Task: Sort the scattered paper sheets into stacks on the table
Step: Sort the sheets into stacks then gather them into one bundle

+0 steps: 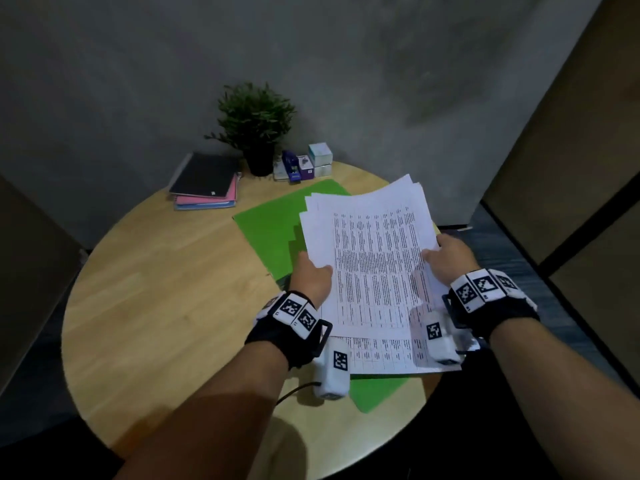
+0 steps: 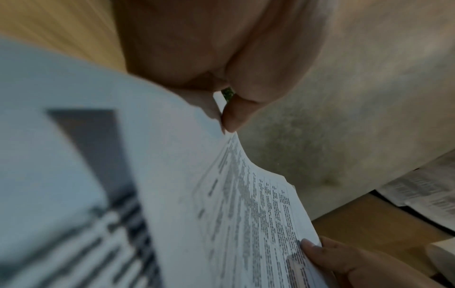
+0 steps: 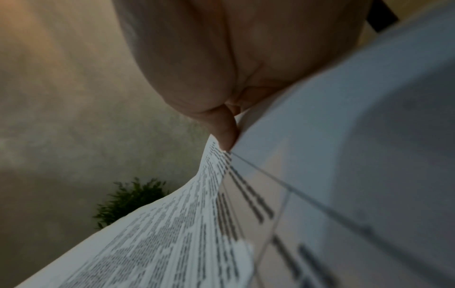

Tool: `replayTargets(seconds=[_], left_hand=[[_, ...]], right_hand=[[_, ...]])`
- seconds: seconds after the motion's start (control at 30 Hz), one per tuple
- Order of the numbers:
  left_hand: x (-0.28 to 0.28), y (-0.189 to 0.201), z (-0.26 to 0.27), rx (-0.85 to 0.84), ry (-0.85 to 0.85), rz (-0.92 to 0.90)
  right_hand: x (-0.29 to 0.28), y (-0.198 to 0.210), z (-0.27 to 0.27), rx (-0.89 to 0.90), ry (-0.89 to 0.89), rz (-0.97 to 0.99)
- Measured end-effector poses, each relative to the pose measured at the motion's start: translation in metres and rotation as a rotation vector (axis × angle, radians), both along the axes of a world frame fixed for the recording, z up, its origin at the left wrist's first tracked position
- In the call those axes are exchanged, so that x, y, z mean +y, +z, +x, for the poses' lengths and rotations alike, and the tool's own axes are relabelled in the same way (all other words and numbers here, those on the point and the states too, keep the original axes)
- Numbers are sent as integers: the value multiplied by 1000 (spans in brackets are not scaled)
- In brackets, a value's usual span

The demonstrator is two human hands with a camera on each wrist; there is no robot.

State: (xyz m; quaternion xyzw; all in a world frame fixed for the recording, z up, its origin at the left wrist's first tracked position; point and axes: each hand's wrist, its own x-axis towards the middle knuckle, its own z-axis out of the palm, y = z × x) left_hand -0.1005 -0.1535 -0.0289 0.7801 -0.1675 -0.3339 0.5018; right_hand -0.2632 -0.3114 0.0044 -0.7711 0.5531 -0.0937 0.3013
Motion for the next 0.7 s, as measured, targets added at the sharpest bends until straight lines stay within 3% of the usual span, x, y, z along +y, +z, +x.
replayTargets(seconds=[0.1, 0.23, 0.4, 0.6, 0.7], left_hand=[[-12, -14, -7, 40, -23, 62], [-23, -41, -5, -67, 64, 163], [-14, -36, -7, 173, 61, 41], [-21, -45, -5, 316, 41, -84], [-23, -47, -3, 305, 24, -130]], right_hand=[[-9, -16, -5, 72, -28, 30], [-11, -27, -10, 143, -54, 69], [-15, -35, -17, 186, -59, 179], [0, -47, -11, 174, -152, 195], [8, -43, -8, 198, -159, 221]])
